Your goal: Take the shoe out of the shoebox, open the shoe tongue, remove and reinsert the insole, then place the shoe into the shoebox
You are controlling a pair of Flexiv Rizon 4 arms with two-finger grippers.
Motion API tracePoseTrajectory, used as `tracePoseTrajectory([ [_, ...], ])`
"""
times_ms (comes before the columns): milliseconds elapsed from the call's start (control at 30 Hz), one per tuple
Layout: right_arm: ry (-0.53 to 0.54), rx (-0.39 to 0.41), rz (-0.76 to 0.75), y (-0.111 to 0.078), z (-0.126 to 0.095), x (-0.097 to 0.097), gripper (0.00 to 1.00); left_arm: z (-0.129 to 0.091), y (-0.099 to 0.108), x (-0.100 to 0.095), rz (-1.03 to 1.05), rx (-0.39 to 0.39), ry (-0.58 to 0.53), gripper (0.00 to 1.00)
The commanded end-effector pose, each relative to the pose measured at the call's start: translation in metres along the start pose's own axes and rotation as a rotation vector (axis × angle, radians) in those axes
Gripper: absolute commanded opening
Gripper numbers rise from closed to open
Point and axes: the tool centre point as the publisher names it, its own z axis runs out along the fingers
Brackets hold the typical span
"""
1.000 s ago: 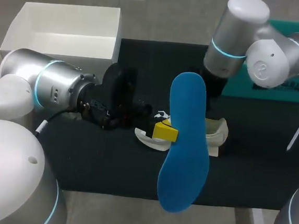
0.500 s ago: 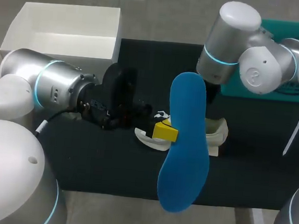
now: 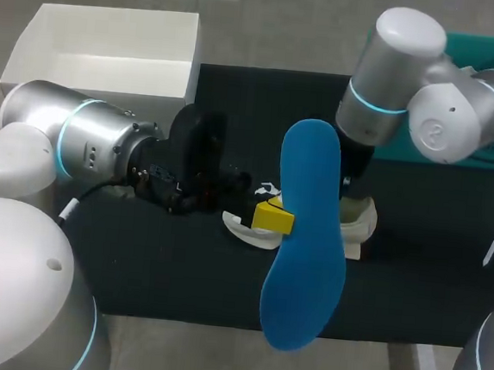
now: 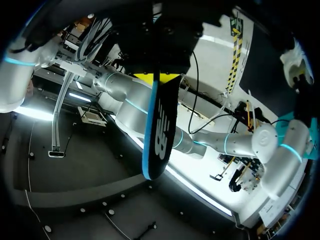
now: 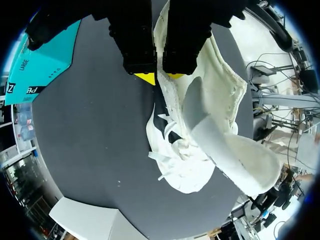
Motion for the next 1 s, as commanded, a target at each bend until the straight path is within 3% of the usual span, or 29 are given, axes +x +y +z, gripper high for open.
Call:
tracePoseTrajectory([
  [33, 0.002, -0.009, -0.015, 0.005, 0.002, 0.001, 0.0, 0.001, 0.001, -0.001, 0.0, 0.001, 0.001, 0.0],
  [233, 0.014, -0.017, -0.045, 0.013, 0.006, 0.001, 0.0, 0.001, 0.001, -0.001, 0.0, 0.001, 0.001, 0.0],
  [933, 0.03, -0.029, -0.09, 0.011, -0.004, 0.008, 0.0, 0.001, 0.001, -0.001, 0.0, 0.001, 0.001, 0.0],
  [1000, 0.049, -0.041, 0.032, 0.01, -0.014, 0.005, 0.0, 0.001, 0.001, -0.001, 0.0, 0.001, 0.001, 0.0],
])
